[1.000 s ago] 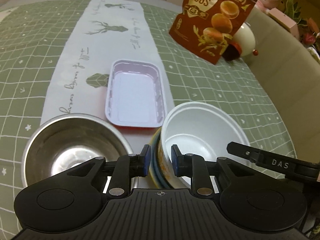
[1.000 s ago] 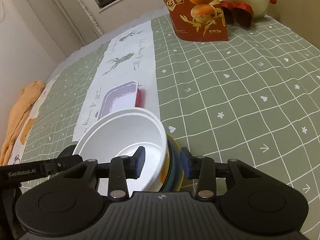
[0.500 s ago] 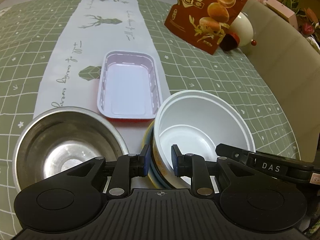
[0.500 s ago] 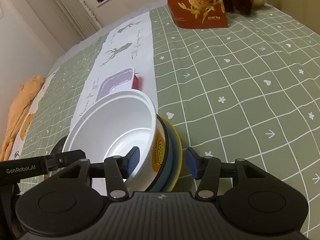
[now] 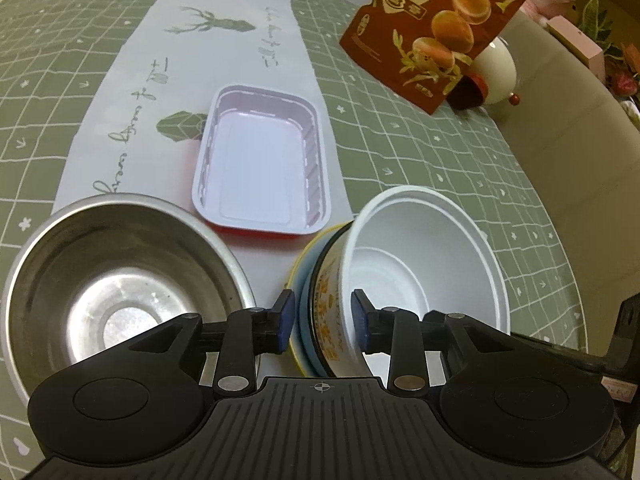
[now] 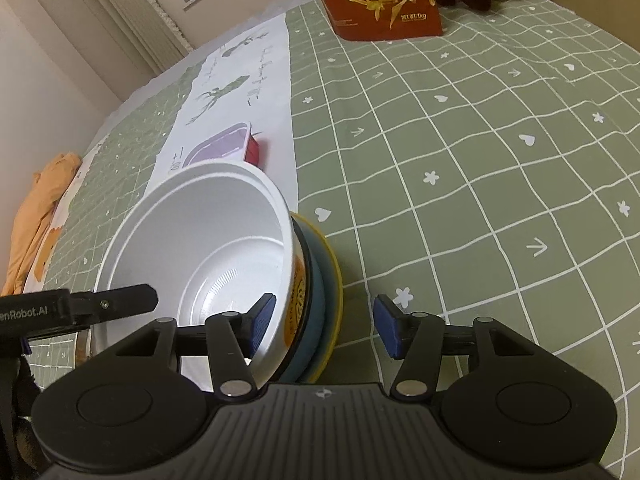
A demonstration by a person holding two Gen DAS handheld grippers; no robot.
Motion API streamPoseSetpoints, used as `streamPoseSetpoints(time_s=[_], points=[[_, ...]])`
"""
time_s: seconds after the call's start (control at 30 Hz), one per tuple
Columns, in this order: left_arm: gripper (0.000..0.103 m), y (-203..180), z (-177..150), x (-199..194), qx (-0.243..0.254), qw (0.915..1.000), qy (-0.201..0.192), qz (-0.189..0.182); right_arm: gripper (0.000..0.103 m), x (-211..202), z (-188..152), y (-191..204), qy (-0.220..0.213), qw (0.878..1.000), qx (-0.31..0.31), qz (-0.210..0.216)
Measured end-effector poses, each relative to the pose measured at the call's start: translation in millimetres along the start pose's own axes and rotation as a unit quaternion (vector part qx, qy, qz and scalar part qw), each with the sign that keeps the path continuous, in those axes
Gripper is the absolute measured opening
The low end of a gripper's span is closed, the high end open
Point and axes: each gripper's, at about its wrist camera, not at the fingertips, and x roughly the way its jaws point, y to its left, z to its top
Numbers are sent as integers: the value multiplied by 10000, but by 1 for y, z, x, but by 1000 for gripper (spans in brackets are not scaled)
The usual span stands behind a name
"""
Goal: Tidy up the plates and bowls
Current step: 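Grip the rims of the nested bowl stack with both grippers and lift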
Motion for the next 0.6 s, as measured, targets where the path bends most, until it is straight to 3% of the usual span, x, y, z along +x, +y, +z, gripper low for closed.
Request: streamPoseSetpoints(time_s=[0.4, 0.6], points=[[42, 0, 2, 16, 147, 9996, 71, 250, 55, 7, -2, -8, 125, 9995, 182, 238], [39, 1, -3, 29, 72, 9994, 344, 72, 56, 12, -4, -9, 282, 9981, 309, 452]])
